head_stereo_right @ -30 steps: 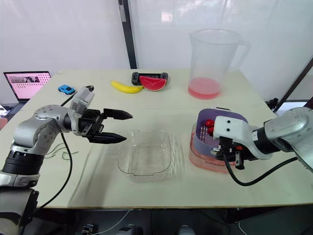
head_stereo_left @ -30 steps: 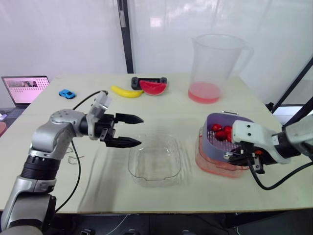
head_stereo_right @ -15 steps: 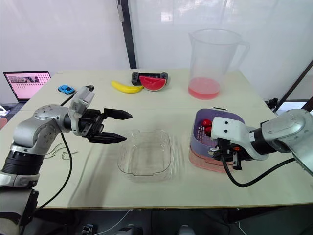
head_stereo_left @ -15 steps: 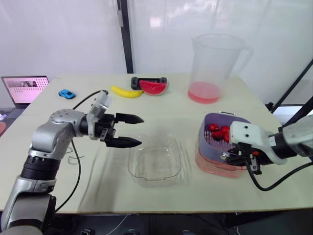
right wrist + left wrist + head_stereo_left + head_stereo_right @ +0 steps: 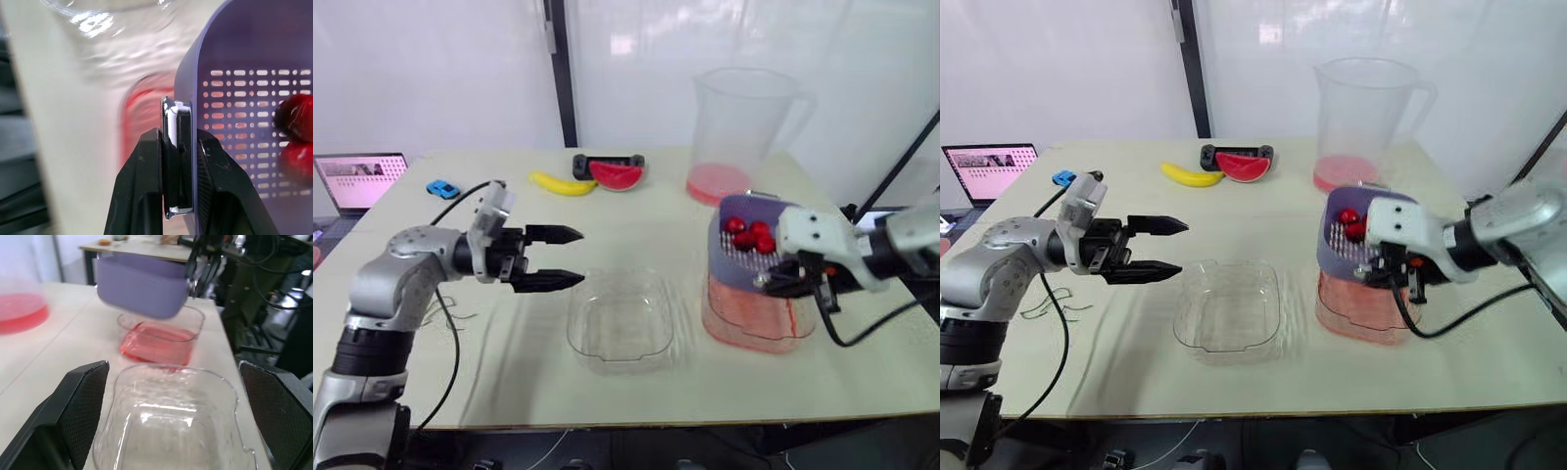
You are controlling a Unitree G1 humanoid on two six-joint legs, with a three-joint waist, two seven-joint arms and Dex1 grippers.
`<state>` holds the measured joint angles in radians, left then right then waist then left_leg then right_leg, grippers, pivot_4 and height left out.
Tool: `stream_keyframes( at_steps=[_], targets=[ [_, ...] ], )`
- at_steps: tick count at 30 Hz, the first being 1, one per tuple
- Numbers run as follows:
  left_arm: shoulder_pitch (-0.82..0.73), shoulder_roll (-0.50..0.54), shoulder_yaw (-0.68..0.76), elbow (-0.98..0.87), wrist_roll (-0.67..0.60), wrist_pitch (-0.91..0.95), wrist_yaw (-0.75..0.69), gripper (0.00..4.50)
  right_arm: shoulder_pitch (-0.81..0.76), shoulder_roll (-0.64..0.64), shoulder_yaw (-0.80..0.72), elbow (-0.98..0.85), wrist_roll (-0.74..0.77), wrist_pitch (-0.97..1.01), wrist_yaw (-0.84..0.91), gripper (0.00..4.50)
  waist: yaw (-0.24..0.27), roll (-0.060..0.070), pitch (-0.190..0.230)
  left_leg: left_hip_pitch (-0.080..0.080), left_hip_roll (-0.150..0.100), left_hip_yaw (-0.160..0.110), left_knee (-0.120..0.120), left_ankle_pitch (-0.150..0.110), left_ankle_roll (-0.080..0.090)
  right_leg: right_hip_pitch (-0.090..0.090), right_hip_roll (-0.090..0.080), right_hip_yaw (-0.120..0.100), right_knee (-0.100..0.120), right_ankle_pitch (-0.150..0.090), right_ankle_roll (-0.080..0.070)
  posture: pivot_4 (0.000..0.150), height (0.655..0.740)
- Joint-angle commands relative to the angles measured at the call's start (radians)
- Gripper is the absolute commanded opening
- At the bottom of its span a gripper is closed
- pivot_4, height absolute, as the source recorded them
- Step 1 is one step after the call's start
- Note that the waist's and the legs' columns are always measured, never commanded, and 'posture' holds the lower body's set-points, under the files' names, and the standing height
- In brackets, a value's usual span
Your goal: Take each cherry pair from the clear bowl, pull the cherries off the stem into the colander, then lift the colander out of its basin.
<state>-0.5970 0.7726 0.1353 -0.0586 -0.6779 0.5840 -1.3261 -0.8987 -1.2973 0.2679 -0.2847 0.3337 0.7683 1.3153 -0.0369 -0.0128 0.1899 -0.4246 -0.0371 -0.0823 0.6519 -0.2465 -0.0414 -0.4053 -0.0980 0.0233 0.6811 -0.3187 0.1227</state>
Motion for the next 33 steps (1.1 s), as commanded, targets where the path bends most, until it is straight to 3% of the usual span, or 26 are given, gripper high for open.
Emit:
stream_keyframes(
  at_steps=[1,6,10,20,23,29,33],
  targets=[
    [0.084,0.023,0.099,-0.107,-0.044,0.014,0.067,4.50,-0.220,0.168,0.154,0.282,-0.211,-0.205,0.078,0.84,-0.013,0.000,0.000,0.000,0.000,0.000,0.000,0.000,0.000,0.000,0.000,0.000,0.000,0.000,0.000,0.150,0.7400],
    [0.249,0.040,0.216,-0.242,-0.094,0.045,0.164,4.50,-0.459,0.456,0.277,0.748,-0.389,-0.499,0.109,0.84,-0.027,0.000,0.000,-0.002,0.001,-0.001,-0.005,0.005,-0.008,-0.005,0.000,0.000,0.001,0.000,0.000,0.150,0.7400],
    [0.394,0.048,0.326,-0.349,-0.130,0.066,0.238,4.50,-0.537,0.651,0.300,1.062,-0.453,-0.680,0.110,0.84,-0.035,0.000,0.000,-0.002,0.001,-0.001,-0.005,0.005,-0.009,-0.004,-0.002,0.000,0.000,0.000,0.000,0.150,0.7400],
    [0.569,0.071,0.465,-0.471,-0.216,0.098,0.332,4.50,-0.524,0.821,0.282,1.362,-0.554,-0.844,0.112,0.84,-0.011,0.000,0.000,-0.001,0.000,-0.002,-0.005,0.007,-0.012,-0.004,-0.003,0.000,0.002,0.000,0.000,0.150,0.7400],
    [0.571,0.079,0.470,-0.473,-0.229,0.100,0.343,4.50,-0.525,0.841,0.269,1.393,-0.568,-0.850,0.105,1.57,-0.010,0.000,0.000,-0.001,0.000,-0.002,-0.005,0.007,-0.013,-0.004,-0.002,0.000,0.002,0.000,0.000,0.150,0.7400],
    [0.545,0.101,0.447,-0.438,-0.234,0.089,0.342,4.50,-0.558,0.832,0.220,1.404,-0.574,-0.853,0.094,4.33,-0.010,0.000,0.000,-0.001,0.000,-0.002,-0.005,0.007,-0.013,-0.004,-0.002,0.000,0.001,0.000,0.000,0.150,0.7400],
    [0.507,0.102,0.410,-0.398,-0.231,0.082,0.333,4.50,-0.599,0.778,0.137,1.362,-0.538,-0.808,0.127,4.43,-0.008,0.001,0.001,-0.001,-0.001,-0.001,-0.005,0.007,-0.013,-0.004,-0.001,0.000,0.001,0.000,0.000,0.150,0.7400]
  ],
)
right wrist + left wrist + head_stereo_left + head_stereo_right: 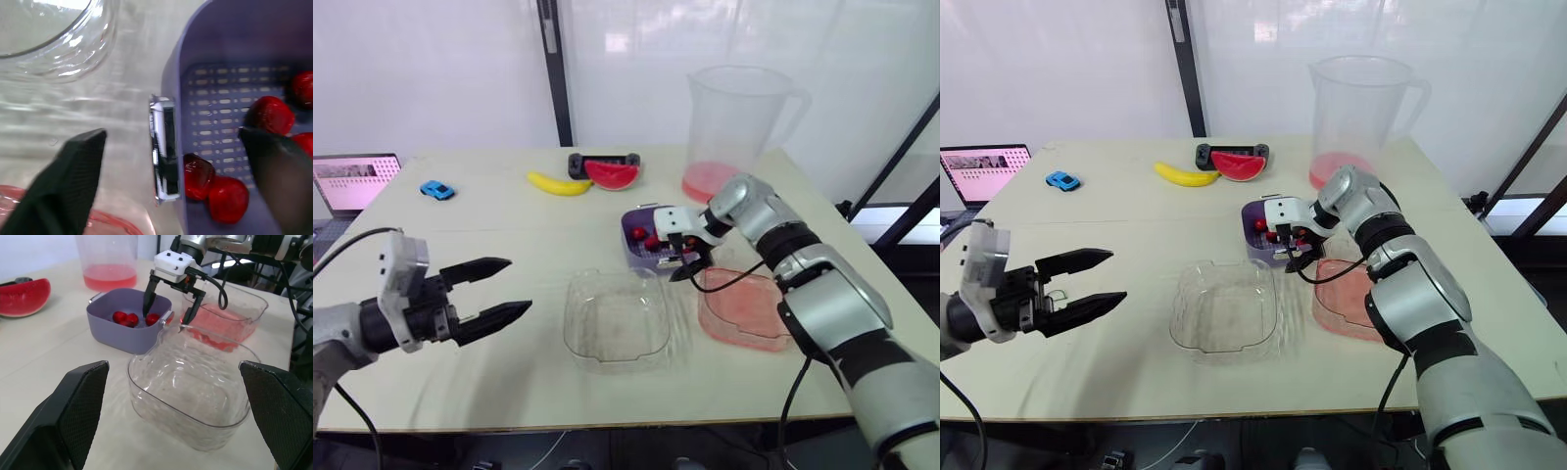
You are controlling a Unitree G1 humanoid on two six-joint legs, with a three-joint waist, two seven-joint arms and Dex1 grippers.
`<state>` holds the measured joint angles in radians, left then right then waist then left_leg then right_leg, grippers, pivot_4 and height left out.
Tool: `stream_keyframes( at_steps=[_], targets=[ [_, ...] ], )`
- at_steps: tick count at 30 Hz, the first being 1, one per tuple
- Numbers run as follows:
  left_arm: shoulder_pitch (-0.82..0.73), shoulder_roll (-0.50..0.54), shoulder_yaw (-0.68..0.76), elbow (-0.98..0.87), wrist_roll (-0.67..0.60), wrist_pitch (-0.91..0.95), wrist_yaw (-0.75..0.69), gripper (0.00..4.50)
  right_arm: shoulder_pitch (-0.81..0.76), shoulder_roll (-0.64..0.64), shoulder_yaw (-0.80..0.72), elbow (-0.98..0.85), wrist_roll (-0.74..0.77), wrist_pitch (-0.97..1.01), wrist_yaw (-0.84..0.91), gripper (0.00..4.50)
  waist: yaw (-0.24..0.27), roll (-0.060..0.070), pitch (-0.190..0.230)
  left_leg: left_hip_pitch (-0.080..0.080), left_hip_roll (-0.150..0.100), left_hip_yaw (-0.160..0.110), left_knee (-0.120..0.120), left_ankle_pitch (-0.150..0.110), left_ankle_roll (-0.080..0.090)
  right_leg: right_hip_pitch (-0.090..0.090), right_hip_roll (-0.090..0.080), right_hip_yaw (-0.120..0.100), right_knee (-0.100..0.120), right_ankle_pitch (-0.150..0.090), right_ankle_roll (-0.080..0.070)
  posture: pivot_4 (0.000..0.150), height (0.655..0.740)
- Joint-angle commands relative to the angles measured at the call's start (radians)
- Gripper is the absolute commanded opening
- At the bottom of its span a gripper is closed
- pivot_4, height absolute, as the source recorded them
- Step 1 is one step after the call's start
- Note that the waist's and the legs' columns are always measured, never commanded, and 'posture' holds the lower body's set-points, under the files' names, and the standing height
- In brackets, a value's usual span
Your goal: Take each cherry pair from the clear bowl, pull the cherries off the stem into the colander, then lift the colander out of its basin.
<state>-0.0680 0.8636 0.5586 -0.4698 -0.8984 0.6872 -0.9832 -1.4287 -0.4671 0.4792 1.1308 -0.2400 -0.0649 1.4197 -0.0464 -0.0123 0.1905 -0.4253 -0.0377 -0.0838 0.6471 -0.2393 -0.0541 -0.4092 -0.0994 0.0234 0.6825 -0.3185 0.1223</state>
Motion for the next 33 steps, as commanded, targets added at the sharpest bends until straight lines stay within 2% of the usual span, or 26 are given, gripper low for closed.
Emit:
stream_keyframes(
  at_steps=[1,4,8,11,17,20,26,33],
  targets=[
    [-0.033,0.008,-0.029,0.026,-0.003,-0.027,-0.014,4.50,-0.076,-0.075,-0.098,-0.072,0.048,0.040,0.033,4.43,0.002,0.000,0.000,0.000,0.000,0.000,0.000,0.000,0.000,0.000,0.000,0.000,0.000,0.000,0.000,0.150,0.7400],
    [-0.074,0.000,-0.073,0.075,0.013,-0.041,-0.024,4.50,-0.081,-0.142,-0.167,-0.141,0.093,0.101,0.073,4.43,0.004,0.000,0.000,0.000,0.000,0.000,0.000,0.000,0.000,0.000,0.000,0.000,0.000,0.000,0.000,0.150,0.7400],
    [-0.157,0.010,-0.176,0.188,0.088,-0.057,-0.029,4.50,-0.008,-0.275,-0.320,-0.353,0.231,0.250,0.136,4.43,0.006,0.000,0.000,0.000,-0.001,0.000,0.000,0.000,0.001,0.000,0.000,0.000,0.000,0.000,0.000,0.150,0.7400],
    [-0.216,0.006,-0.231,0.275,0.153,-0.095,-0.030,4.50,0.146,-0.378,-0.477,-0.563,0.368,0.356,0.128,4.43,0.007,-0.001,0.000,0.000,-0.001,0.000,0.000,-0.001,0.001,0.001,0.000,-0.001,0.000,0.000,0.000,0.150,0.7400],
    [-0.237,0.026,-0.268,0.372,0.297,-0.213,-0.032,4.50,0.505,-0.538,-0.746,-0.852,0.505,0.584,-0.017,4.43,0.003,0.000,0.000,0.000,-0.001,0.001,0.000,-0.004,0.007,0.001,0.000,0.000,0.000,0.000,0.000,0.150,0.7400],
    [-0.211,0.035,-0.243,0.383,0.309,-0.250,-0.057,4.50,0.684,-0.551,-0.880,-0.968,0.581,0.659,-0.075,4.43,0.001,0.001,0.000,0.000,0.000,0.002,0.000,-0.005,0.009,0.001,0.001,0.000,0.000,0.000,0.000,0.150,0.7400],
    [-0.109,0.049,-0.177,0.404,0.316,-0.284,-0.076,4.50,1.011,-0.525,-1.077,-1.042,0.638,0.604,-0.147,4.43,0.007,0.001,0.000,0.002,0.000,0.003,0.001,-0.006,0.011,0.003,0.000,0.002,0.000,0.000,0.000,0.150,0.7400],
    [-0.104,0.046,-0.168,0.388,0.286,-0.250,-0.089,4.50,1.149,-0.508,-1.131,-1.082,0.703,0.567,-0.203,4.43,0.008,0.001,0.000,0.006,0.001,0.003,0.001,-0.006,0.011,0.007,0.000,0.001,0.000,0.000,0.000,0.150,0.7400]
  ],
)
